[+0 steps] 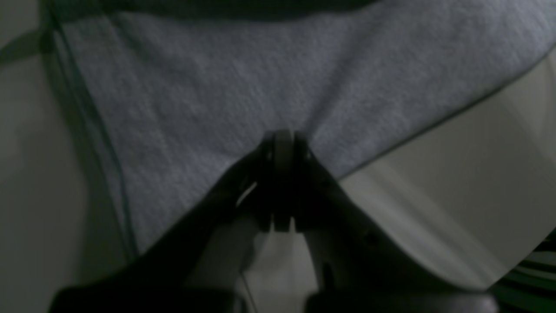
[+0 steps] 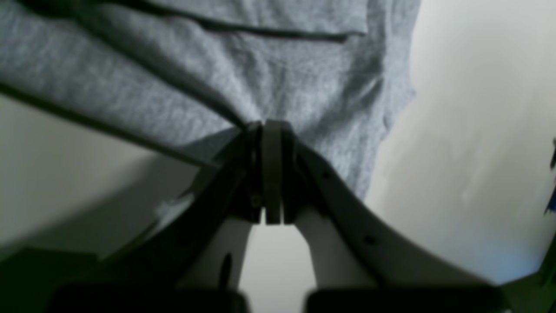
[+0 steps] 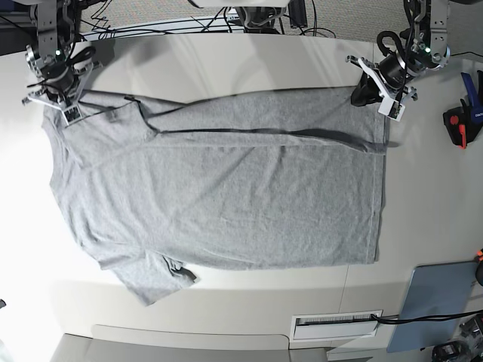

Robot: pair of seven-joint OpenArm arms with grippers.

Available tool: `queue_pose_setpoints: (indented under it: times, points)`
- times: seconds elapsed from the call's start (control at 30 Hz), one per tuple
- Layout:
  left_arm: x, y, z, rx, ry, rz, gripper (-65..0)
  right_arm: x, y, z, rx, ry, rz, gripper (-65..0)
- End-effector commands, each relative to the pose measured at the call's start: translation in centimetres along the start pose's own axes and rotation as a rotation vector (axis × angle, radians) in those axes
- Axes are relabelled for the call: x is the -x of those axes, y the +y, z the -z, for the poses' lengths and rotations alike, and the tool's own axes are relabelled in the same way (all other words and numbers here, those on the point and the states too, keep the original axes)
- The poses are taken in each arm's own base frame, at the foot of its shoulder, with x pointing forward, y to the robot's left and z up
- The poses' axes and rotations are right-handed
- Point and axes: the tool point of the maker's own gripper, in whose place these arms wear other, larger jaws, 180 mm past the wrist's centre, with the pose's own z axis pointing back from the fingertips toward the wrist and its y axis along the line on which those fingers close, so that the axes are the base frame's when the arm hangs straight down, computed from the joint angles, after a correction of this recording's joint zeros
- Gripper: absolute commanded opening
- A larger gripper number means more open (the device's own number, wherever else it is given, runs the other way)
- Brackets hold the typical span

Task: Fold the T-shirt properly
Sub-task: 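Grip the folded edge and drag the shirt toward the arms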

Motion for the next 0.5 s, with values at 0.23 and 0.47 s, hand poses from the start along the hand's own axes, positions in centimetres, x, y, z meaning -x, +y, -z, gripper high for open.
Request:
queue_pose_setpoints:
  times: [0.23,0.47]
  points:
    - [9.4,-0.6,-2.9,-0.028,0.315,0.015,-65.0,5.7,1.5,-1.4,-0.031,0.147,-0.092,-65.0]
    - [12.6,-1.7,-4.7,-0.014,0.386,-0.012,-65.0,7.0,1.0,-3.8,-0.017,0.160,-0.113,-65.0]
